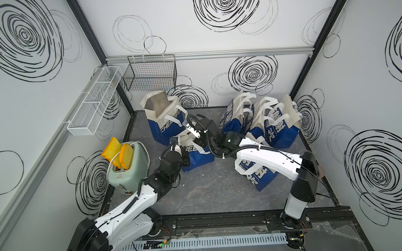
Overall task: Open the takeout bag
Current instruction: Open the takeout bag at the center of the board.
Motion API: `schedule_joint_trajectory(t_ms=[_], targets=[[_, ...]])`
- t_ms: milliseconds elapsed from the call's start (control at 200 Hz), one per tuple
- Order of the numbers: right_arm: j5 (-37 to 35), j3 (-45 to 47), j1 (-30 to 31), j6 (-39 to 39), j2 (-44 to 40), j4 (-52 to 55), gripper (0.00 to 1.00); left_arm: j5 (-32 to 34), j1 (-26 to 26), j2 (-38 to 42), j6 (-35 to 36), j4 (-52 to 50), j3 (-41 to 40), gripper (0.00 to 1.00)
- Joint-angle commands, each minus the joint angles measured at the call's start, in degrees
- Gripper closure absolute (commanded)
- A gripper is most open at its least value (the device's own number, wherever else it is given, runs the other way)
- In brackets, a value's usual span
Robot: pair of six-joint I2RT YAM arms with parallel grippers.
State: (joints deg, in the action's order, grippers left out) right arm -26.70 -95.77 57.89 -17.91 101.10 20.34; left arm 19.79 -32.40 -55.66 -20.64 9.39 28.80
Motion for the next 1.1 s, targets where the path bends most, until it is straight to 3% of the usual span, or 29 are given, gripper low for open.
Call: schedule_joint_trajectory(t_ms=[0,185,480,540,655,835,1096], targets=[[-2.3,-6.5,-2.0,-0.2,-4.6,-1.0,1.00,3.7,1.2,-1.8,-0.5,-9.3,-1.1,1.00],[2.3,-14.8,-2.8,-0.1,-1.7,7.0,1.00,4.1,1.1,-3.7,0.5,-9.3,-0.1,1.00],[8.3,-11.9,-4.7,1.0,-3.4,9.5,1.00,3.1,1.2,-4.2,1.6,-7.4,0.0,1.00],[8.5,-9.7,-4.4,1.7,-3.6,9.9,0.80,2.6,1.4,-4.4,1.5,-7.5,0.5,1.00],[7.0,-2.5,-3.6,4.3,-5.8,7.9,0.62,1.8,1.5,-5.0,1.1,-7.9,1.6,1.00],[8.7,10.8,-2.8,7.6,-12.6,-0.1,0.57,1.4,1.6,-4.8,0.6,-7.9,1.7,1.00],[8.5,15.8,0.6,6.2,-15.1,-6.5,0.56,1.3,1.7,-4.6,0.8,-7.4,1.4,1.00]])
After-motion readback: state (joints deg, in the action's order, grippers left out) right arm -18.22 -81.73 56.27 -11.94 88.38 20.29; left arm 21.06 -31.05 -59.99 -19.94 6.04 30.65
